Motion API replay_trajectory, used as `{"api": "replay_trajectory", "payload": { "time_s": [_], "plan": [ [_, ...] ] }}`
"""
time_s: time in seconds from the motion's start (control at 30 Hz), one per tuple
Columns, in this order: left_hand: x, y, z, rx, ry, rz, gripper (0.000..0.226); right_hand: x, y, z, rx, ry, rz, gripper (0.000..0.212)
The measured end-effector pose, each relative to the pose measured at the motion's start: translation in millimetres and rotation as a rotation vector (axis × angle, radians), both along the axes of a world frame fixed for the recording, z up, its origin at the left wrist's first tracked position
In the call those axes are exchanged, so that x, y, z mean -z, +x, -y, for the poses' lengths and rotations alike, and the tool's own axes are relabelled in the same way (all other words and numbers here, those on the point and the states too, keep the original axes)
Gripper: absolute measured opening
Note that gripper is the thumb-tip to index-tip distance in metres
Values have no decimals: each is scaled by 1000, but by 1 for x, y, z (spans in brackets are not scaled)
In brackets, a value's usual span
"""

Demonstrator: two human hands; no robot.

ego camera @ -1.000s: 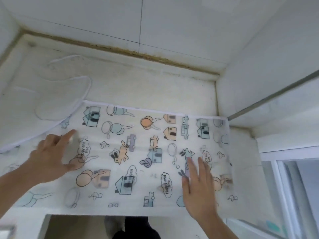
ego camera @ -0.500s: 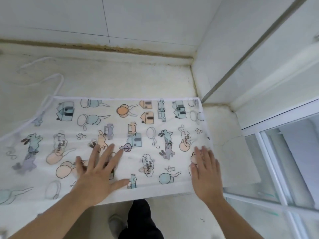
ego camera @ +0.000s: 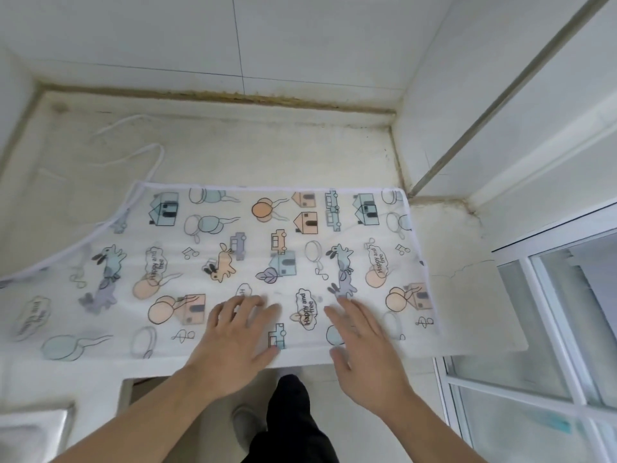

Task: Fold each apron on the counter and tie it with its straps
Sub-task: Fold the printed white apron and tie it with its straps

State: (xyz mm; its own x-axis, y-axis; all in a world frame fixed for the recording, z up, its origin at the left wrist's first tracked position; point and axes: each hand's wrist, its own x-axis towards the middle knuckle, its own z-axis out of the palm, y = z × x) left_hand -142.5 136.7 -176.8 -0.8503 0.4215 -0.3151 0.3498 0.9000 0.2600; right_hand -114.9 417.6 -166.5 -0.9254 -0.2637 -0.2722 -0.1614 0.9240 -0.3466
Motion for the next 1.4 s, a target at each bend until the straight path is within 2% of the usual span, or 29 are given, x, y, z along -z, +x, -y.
{"api": "replay_trajectory", "payload": {
  "time_s": [0.1,0.23,0.3,0.4,0.47,0.57,0.7,0.77,0.87,0.97,1.03,1.2,1.3,1.4],
  "plan": [
    [-3,5,13,58,-11,88,80,7,9,22,-136,41,43,77],
    [-6,26,47,43,-72,48,90,20,27,7,-94,60,-15,100],
    [-3,37,61,24,-82,-22,88,24,27,-4,-128,43,-127,89],
    [3,46,73,36,-67,-69,84,20,18,-11,-187,8,-204,57],
    [2,47,74,46,-35,-92,67,14,12,-12,-219,9,-196,43],
    [-6,46,74,42,-29,-141,46,2,2,-12,-148,-16,-151,32],
    [-10,39,96,-169,-176,-147,55,-22,-7,-11,-61,-21,-109,16],
    [-18,32,106,-228,-228,-64,48,-28,-11,-19,-72,88,-20,25],
    [-43,13,115,-319,-186,147,17,-38,-25,-39,-20,338,117,41],
    [-71,-19,121,-320,-142,383,21,-60,-51,-56,200,351,241,24],
    [-84,-44,128,-325,-154,411,21,-72,-76,-69,262,339,310,15],
    [-100,-108,144,-406,-239,264,14,-86,-136,-98,411,211,298,31],
    [-94,-132,147,-468,-147,5,11,-78,-159,-110,564,107,230,28],
    [-72,-153,147,-383,36,-307,5,-61,-173,-119,714,-49,221,13]
  ]
}}
